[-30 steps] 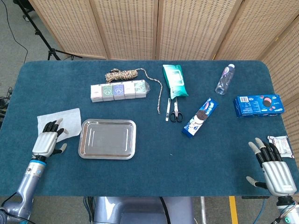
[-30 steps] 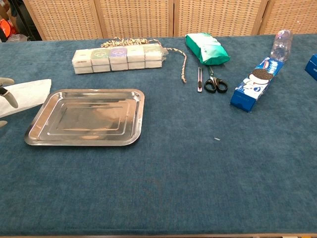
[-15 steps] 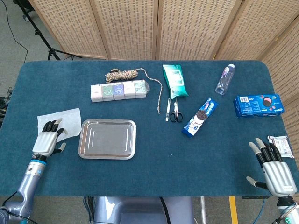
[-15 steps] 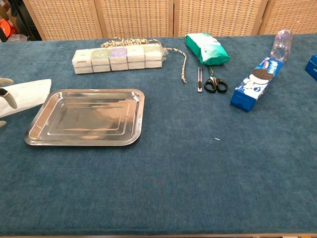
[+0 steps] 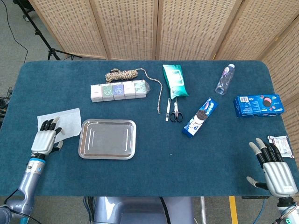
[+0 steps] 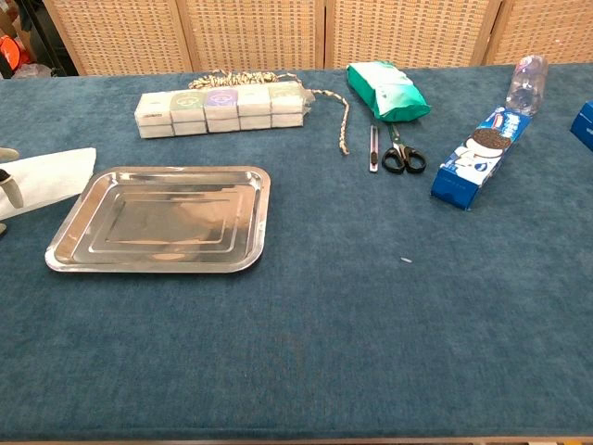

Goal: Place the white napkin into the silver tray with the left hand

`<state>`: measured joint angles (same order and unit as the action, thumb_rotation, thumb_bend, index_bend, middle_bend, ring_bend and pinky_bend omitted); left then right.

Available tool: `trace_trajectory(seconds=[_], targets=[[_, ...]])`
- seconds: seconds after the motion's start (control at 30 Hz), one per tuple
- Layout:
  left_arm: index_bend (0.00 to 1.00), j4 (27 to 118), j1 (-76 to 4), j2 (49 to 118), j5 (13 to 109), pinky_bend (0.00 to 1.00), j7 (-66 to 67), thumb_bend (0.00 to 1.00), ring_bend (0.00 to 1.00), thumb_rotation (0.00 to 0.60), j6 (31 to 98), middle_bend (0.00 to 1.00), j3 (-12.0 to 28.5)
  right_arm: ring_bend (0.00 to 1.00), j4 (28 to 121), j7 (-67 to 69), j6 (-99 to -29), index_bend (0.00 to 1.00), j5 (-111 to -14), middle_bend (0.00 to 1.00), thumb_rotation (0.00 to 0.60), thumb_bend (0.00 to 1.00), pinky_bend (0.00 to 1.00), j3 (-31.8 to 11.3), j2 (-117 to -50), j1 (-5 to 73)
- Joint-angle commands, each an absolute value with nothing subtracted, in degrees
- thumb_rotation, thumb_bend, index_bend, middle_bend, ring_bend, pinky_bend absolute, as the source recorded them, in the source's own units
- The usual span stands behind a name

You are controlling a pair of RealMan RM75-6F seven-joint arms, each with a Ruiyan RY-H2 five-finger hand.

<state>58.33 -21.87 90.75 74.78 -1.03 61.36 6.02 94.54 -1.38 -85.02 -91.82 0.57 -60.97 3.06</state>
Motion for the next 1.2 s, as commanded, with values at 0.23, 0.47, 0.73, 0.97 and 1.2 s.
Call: trace_trajectory(seconds=[0.23,0.47,0.73,0.97,1.2], targets=[[0.48,57.0,-22.1,91.8,74.9,0.0,-1.5,0.42,0.0,0.6,62.1,0.08,6.4,0.0,94.5,-1.3,-85.1,0.0,-91.9,0.0,0.6,0.0,0.0,0.6,-61.0,3.0],[0.49,60.3,-22.2,90.1,75.5,0.0,-1.0,0.43,0.0,0.6,64.2,0.08,7.2,0.0,94.4,-1.1,-85.2,0.0,-92.0,0.0,0.6,0.0,0.0,0.6,-60.9,3.0],[0.61,66.0,-22.1,86.8,75.5,0.0,1.1,0.46,0.0,0.6,66.3,0.11,8.3,0.0,94.4,-1.0,-85.0,0.0,-92.0,0.0,0.6,0.0,0.0,0.6,-60.9,3.0],[0.78,66.3,-22.3,86.8,73.1,0.0,2.9,0.48,0.0,0.6,65.2,0.16,9.0,0.0,94.4,-0.9,-85.2,0.0,-92.2,0.0,0.6,0.0,0.0,0.6,-60.9,3.0],[0.8,63.9,-22.6,88.1,72.1,0.0,2.2,0.49,0.0,0.6,64.6,0.16,9.5,0.0,94.3,-0.8,-85.1,0.0,-92.0,0.0,0.6,0.0,0.0,0.5,-60.9,3.1]])
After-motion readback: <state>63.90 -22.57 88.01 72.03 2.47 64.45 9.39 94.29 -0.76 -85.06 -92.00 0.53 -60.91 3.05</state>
